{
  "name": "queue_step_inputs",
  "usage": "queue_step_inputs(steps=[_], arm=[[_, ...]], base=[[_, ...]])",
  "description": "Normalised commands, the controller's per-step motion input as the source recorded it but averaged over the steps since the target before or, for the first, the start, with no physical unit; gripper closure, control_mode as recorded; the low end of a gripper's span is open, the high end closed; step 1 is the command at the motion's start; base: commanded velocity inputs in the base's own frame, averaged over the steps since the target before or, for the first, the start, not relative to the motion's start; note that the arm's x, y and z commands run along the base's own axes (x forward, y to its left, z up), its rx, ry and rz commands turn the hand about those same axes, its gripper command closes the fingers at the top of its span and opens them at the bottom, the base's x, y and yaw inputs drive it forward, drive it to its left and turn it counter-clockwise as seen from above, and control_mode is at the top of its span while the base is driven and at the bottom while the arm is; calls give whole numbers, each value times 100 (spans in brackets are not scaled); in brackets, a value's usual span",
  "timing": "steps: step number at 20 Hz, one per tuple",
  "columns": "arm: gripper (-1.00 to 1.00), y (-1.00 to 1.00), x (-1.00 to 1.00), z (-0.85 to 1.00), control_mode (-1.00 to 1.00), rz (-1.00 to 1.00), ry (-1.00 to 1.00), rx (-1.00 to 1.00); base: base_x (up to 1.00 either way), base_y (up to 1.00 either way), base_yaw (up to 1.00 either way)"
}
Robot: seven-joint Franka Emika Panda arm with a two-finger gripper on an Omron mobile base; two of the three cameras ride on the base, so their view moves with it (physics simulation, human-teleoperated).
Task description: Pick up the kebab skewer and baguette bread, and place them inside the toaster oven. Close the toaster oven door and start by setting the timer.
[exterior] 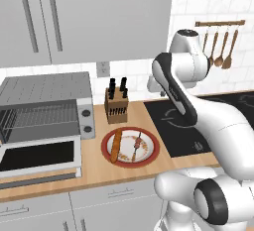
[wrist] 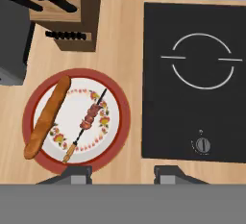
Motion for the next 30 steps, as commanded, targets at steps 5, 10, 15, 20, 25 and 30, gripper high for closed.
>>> queue_step_inputs(steps=[5, 10, 15, 20, 25, 30], arm=[[-100, 0, -64, 0, -100, -6, 2, 0], [-100, 0, -100, 0, -100, -17, 0, 0], [-100, 0, -70, -2, -100, -8, 0, 0], [-100, -50, -46, -8, -100, -1, 0, 1], [-100, -12, -2, -1, 100, 0, 0, 0], [-100, 0, 0, 0, 100, 0, 0, 0]], base=[[0, 0, 0], [0, 0, 0], [0, 0, 0], [0, 0, 0], [0, 0, 0], [0, 93, 0]])
